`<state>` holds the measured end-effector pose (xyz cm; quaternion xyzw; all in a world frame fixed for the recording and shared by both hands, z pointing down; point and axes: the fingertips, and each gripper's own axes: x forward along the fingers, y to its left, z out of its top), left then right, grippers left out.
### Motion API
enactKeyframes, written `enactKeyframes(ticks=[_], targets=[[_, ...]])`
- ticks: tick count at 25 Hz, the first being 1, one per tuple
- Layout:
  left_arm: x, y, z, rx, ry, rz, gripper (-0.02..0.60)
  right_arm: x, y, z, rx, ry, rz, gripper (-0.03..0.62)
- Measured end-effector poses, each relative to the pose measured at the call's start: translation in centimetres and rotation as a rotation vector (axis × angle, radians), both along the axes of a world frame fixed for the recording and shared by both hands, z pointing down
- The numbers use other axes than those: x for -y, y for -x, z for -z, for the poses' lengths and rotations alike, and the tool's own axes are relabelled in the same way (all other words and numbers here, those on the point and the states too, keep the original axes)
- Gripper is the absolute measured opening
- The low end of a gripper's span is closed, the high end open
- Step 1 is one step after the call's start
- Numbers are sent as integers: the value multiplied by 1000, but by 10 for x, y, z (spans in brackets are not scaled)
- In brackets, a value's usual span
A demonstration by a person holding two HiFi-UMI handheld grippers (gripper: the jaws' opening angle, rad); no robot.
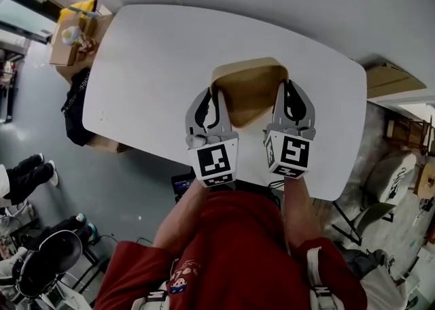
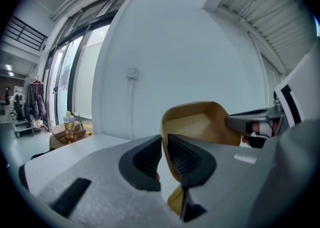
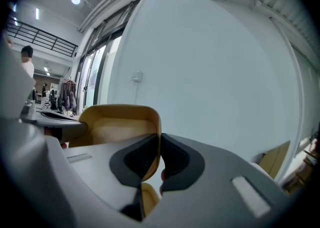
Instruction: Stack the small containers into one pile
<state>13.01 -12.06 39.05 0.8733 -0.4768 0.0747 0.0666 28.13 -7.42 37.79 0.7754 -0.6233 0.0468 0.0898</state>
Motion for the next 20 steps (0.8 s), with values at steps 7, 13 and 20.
enactKeyframes(ticks=[7, 13, 20], targets=[[-21, -1, -13, 13, 47, 99, 42, -2, -5, -9, 5, 52, 121, 23], [-40, -2, -27, 18, 104, 153, 44, -5, -7, -22, 9, 133, 200, 23], [-44, 2, -53, 14, 199, 176, 44, -2, -3, -45, 7, 228, 239, 23]])
